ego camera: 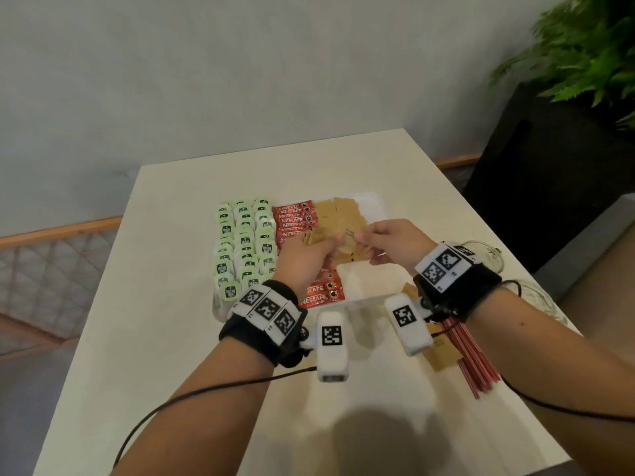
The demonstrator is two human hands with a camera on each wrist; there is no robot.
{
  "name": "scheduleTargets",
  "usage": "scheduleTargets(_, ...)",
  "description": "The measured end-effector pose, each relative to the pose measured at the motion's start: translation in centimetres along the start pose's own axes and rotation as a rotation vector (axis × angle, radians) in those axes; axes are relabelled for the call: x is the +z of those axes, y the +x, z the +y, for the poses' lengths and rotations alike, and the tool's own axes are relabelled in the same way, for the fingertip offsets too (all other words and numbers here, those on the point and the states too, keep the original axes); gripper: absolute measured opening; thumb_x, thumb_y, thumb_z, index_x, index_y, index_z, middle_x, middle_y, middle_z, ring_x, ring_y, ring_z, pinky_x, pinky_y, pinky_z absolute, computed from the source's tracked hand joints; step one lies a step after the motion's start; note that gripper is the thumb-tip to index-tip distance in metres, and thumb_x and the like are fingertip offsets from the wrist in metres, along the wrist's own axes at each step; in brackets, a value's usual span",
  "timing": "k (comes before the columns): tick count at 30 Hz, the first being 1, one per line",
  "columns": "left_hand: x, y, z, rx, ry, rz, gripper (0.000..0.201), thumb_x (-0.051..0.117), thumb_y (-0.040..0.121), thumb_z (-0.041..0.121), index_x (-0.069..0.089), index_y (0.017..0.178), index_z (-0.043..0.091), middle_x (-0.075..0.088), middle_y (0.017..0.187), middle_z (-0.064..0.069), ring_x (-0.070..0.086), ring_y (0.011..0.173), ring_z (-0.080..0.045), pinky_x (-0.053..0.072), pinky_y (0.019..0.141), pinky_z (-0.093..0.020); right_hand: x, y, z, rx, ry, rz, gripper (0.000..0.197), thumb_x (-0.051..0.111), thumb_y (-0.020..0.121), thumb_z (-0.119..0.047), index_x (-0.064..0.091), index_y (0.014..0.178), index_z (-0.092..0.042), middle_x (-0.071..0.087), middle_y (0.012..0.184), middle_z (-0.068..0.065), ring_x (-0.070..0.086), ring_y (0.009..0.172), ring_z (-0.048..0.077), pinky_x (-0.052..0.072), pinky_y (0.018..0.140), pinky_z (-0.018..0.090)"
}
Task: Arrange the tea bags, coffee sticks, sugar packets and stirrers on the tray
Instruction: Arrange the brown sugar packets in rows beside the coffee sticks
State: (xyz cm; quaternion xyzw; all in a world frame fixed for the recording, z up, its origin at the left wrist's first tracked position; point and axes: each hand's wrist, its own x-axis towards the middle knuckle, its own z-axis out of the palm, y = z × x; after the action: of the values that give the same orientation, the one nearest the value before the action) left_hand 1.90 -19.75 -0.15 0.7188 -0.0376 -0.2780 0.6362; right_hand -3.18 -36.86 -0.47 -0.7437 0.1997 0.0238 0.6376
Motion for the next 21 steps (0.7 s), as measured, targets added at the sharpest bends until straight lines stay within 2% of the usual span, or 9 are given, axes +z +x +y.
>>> scheduleTargets(2, 0.0, 0.3, -0.2, -0.039, -0.045, -0.035, 0.029, 0.072, 0.089, 0.022, 0.066, 0.112, 0.006, 0.064, 0.074, -0.002, 0.058, 0.057, -0.012, 0.053, 0.052, -0.023, 0.0, 0.8, 0.1, 0.008, 0.018, 0.032, 0.024, 0.063, 0.093, -0.019, 0.067, 0.102, 0.003, 0.061, 0.079, 0.008, 0.055, 0.057, 0.01, 0.053, 0.062, 0.024)
scheduleTargets(5, -0.6, 0.6, -0.3, -0.068, -0.112, -0.01, 0.019, 0.066, 0.093, 0.02, 0.066, 0.108, 0.008, 0.064, 0.078, -0.005, 0.062, 0.064, -0.015, 0.06, 0.066, -0.03, -0.1, 2.2, 1.0, 0.039, -0.106, 0.065, 0.019, 0.06, 0.094, -0.019, 0.066, 0.095, -0.001, 0.064, 0.079, 0.008, 0.058, 0.059, 0.013, 0.053, 0.063, 0.029)
scheduleTargets(8, -1.9, 1.1, -0.3, -0.119, -0.186, 0.011, 0.016, 0.06, 0.096, 0.023, 0.062, 0.106, 0.011, 0.068, 0.092, -0.01, 0.068, 0.083, -0.022, 0.06, 0.079, -0.035, -0.2, 3.1, 2.9, 0.107, -0.422, 0.126, 0.018, 0.058, 0.094, -0.019, 0.065, 0.08, -0.01, 0.067, 0.077, 0.007, 0.061, 0.067, 0.018, 0.053, 0.068, 0.032)
scheduleTargets(11, -3.3, 1.8, -0.6, -0.14, -0.35, 0.026, 0.02, 0.054, 0.099, 0.024, 0.058, 0.109, 0.008, 0.069, 0.109, -0.017, 0.068, 0.103, -0.028, 0.058, 0.087, -0.038, 0.2, 3.6, 4.3, 0.196, -0.483, 0.108, 0.024, 0.059, 0.093, -0.018, 0.061, 0.07, -0.013, 0.065, 0.071, 0.007, 0.06, 0.066, 0.021, 0.054, 0.069, 0.032)
scheduleTargets(15, -4.6, 2.5, -1.3, -0.121, -0.572, 0.015, 0.032, 0.042, 0.104, 0.023, 0.053, 0.125, 0.001, 0.067, 0.118, -0.024, 0.066, 0.112, -0.034, 0.056, 0.093, -0.042, 1.1, 4.2, 4.5, 0.205, -0.534, 0.123, 0.019, 0.062, 0.092, -0.024, 0.065, 0.076, -0.013, 0.068, 0.078, 0.008, 0.062, 0.07, 0.02, 0.055, 0.074, 0.035)
scheduleTargets(18, -4.9, 2.8, -1.9, -0.15, -0.665, -0.024, 0.04, 0.038, 0.103, 0.024, 0.052, 0.129, -0.003, 0.065, 0.122, -0.026, 0.065, 0.113, -0.036, 0.054, 0.095, -0.044, 1.6, 4.6, 4.3, 0.213, -0.583, 0.114, 0.017, 0.063, 0.091, -0.027, 0.067, 0.084, -0.013, 0.068, 0.085, 0.006, 0.063, 0.074, 0.019, 0.053, 0.068, 0.03)
scheduleTargets(21, -4.8, 2.7, -2.2, -0.177, -0.693, -0.06, 0.042, 0.036, 0.103, 0.023, 0.051, 0.131, -0.004, 0.066, 0.121, -0.026, 0.064, 0.114, -0.037, 0.054, 0.094, -0.043, 1.8, 4.6, 4.1, 0.21, -0.612, 0.114, 0.019, 0.064, 0.091, -0.028, 0.069, 0.092, -0.01, 0.068, 0.091, 0.006, 0.061, 0.078, 0.018, 0.051, 0.069, 0.028)
